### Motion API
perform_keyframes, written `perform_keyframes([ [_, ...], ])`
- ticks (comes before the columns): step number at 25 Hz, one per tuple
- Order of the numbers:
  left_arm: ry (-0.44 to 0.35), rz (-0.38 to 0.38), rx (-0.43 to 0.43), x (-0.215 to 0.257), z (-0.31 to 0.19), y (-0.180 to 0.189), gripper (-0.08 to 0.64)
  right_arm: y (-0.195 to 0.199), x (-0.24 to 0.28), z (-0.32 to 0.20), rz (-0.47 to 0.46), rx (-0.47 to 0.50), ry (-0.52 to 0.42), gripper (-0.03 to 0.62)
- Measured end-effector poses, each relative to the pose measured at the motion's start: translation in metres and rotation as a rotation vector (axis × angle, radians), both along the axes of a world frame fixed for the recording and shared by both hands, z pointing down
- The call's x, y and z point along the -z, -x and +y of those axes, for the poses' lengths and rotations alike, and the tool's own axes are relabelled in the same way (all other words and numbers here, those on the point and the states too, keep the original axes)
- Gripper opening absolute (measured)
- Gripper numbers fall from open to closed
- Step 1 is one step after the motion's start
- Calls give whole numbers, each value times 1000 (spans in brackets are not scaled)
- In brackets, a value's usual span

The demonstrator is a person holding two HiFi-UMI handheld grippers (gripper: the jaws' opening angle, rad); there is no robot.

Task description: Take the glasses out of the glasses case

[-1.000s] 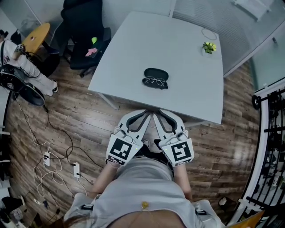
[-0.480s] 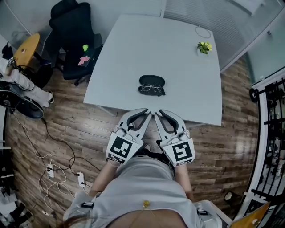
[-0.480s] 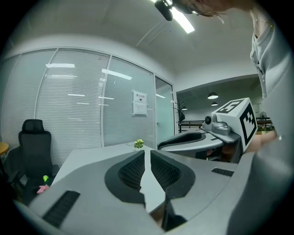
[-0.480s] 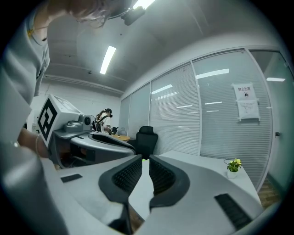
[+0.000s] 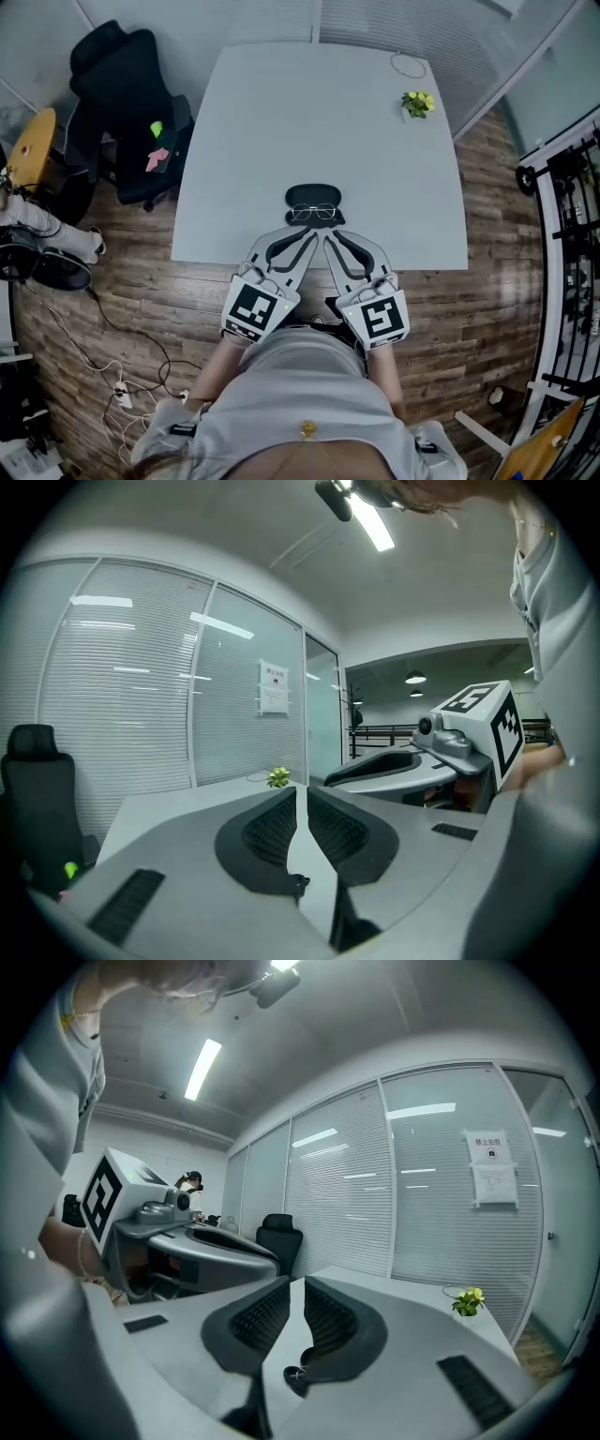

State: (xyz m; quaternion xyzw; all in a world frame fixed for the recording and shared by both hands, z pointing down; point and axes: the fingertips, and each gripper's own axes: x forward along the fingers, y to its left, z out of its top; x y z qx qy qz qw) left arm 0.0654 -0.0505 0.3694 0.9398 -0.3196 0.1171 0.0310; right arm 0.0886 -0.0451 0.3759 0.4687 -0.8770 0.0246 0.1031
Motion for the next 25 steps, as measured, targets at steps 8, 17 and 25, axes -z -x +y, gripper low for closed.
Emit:
perform_keyframes([
  [8,-2,3,-72,0,-34,3,41,2,-2,-32,13,-73,-2,52],
  [17,11,11,-110,-8,-58,21,41,14,-17,-55,75,-108,31,52],
  [25,33,-1,-170,-26,-74,36,41,24,-39,-73,134,-160,61,49],
])
